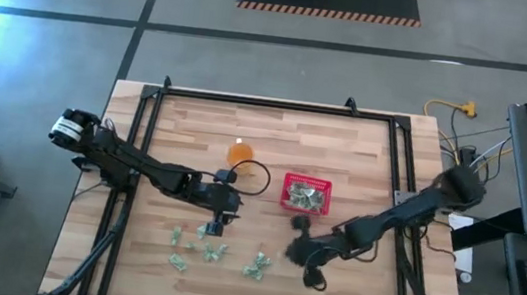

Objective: Pick and place Stevia / Truvia into bins
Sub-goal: Put the stevia packet into the basket

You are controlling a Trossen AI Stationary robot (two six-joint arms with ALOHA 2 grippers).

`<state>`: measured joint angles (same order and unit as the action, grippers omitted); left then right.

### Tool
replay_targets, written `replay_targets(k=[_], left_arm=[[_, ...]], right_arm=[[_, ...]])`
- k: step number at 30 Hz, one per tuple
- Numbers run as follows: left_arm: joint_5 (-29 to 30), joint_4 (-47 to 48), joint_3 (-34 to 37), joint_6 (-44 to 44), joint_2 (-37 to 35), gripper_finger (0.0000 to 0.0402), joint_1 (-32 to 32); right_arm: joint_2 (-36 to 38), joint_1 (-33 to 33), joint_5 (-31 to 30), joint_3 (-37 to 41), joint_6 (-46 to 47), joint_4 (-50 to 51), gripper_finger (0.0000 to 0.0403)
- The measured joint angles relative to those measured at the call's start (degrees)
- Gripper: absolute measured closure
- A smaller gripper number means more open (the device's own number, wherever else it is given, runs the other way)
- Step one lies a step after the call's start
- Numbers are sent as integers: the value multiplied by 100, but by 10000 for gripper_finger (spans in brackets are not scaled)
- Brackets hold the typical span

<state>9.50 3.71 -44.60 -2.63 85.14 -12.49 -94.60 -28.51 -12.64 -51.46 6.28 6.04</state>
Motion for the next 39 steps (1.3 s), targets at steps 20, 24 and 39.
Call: replay_targets(k=[20,24,39], left_arm=[[0,-20,0,13,0,240,0],[0,-18,0,12,0,240,0],[-614,402,0,-316,0,240,-80]], right_arm=[[865,753,-3484,512,1087,1914,391],[856,887,-3218,636,1167,1917,370],[870,832,-2828,370,1175,2261,268]])
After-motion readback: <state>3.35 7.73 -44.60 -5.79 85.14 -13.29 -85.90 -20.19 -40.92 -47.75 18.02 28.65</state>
